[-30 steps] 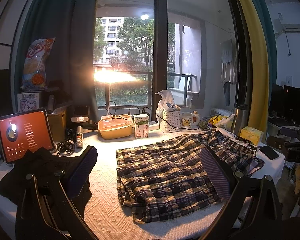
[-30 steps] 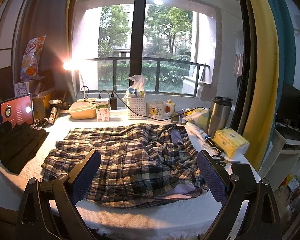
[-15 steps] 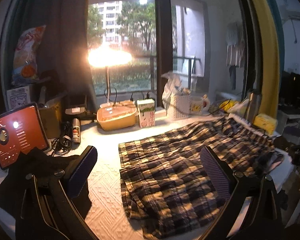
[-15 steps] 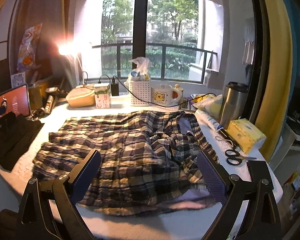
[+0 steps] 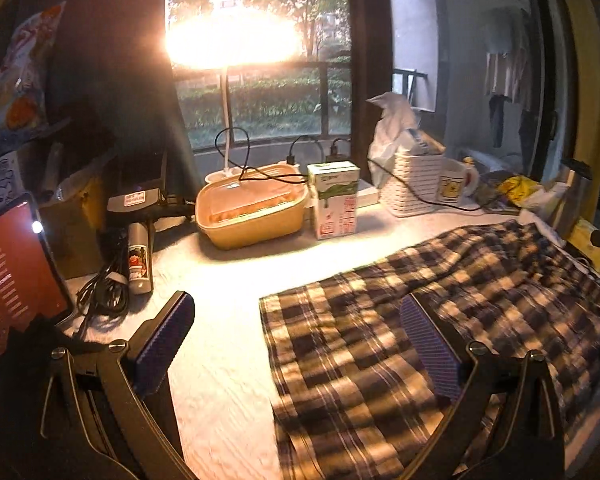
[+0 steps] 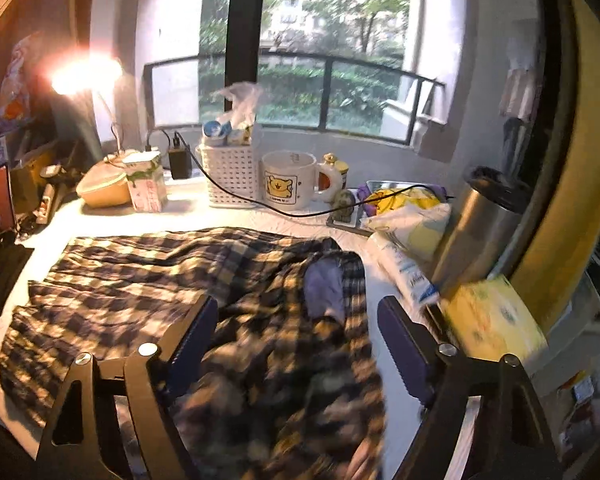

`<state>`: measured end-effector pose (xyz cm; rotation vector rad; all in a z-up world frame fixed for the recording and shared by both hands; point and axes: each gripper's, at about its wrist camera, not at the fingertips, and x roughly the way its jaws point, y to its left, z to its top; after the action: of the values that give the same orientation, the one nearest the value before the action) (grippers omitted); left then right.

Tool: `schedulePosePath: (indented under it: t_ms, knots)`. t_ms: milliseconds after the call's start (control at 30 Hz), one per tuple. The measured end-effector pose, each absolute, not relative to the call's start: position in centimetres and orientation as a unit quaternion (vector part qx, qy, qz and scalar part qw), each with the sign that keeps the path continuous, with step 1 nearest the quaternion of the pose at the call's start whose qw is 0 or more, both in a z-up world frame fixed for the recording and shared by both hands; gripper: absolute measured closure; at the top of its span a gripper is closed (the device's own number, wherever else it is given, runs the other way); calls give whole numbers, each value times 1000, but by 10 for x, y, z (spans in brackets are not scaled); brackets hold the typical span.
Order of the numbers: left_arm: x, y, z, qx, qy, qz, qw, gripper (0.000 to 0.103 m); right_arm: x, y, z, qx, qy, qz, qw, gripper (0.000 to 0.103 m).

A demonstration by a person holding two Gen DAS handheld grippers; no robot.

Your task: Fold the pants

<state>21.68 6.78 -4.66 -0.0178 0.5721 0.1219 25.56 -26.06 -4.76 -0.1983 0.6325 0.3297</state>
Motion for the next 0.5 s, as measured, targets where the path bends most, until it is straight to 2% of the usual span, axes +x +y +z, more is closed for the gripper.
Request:
schedulePosePath:
  t_ms: [133,333,400,467,500]
  knots:
    - [244,76,-56,-1,300,68,951,2,305,-258,-62,-104,356,198,907,46]
    - [277,81,-77,5,338,68,939,2,361,-236,-95,-150,425,246,858,47]
    - [283,82,-82,4,345,69,936,2,370,-230,-107,-166,437,251,848,57]
    - [288,84,-86,4,351,70,934,2,379,-227,-120,-172,453,257,836,82]
    - [290,84,-88,4,353,71,933,2,381,-226,-124,-175,456,260,833,91]
